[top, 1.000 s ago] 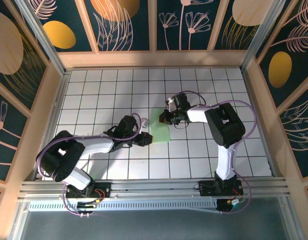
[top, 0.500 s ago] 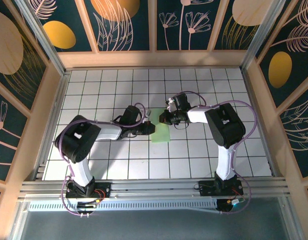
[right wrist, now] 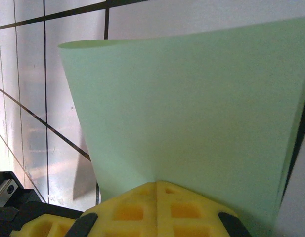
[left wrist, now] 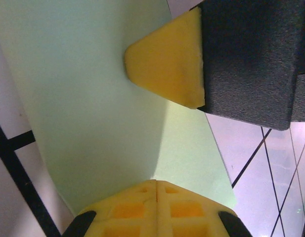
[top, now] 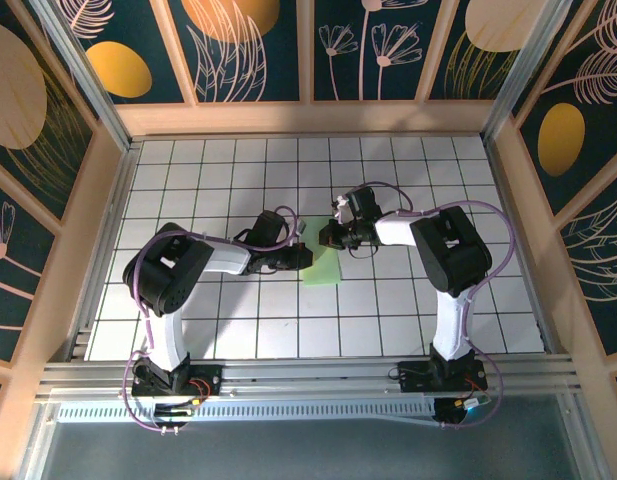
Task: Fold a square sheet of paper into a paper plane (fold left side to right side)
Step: Hold the square sheet of paper at the center of the table.
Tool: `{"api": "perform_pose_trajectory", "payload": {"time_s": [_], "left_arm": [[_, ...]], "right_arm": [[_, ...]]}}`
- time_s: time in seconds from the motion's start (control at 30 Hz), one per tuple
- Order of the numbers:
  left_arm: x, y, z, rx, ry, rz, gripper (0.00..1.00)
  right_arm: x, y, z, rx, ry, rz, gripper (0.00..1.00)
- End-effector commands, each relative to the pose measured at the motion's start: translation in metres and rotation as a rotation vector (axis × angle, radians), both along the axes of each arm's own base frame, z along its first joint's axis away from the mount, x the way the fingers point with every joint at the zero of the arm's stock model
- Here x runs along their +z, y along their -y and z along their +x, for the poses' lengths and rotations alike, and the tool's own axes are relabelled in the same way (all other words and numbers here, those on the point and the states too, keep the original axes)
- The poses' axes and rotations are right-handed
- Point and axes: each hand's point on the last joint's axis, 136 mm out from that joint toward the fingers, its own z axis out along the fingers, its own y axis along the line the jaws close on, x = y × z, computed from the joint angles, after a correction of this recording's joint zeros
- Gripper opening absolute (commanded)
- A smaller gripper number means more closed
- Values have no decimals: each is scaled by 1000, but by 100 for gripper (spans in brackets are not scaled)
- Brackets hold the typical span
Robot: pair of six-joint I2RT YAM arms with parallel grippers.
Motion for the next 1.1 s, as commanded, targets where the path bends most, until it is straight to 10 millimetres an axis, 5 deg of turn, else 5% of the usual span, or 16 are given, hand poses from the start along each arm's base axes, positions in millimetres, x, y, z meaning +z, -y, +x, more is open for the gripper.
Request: {"api": "perform_pose_trajectory", "payload": {"time_s": [0.0,0.17,0.3,0.6,0.87,1.07], "left_arm": [[-25,-11,-10,-6,-49,96,0],[-31,-13,-11,-2,-62,113,0],[-33,-12,-11,4,-66,117,0],[-29,-10,-7,9,-55,118,0],[-23,-9,-5,16,-44,109,0],[-2,-4,6,60,-26,66,0]], "right_arm": [[-7,10,-9,1,-53,-69,0],[37,11,6,-11,49,-45,0],[48,22,-7,-14,57,-59,0],[29,22,-68,1,-48,-17,0],[4,13,-86,25,-97,-43,0],[-17,25,-94,16,-134,-128,0]]}}
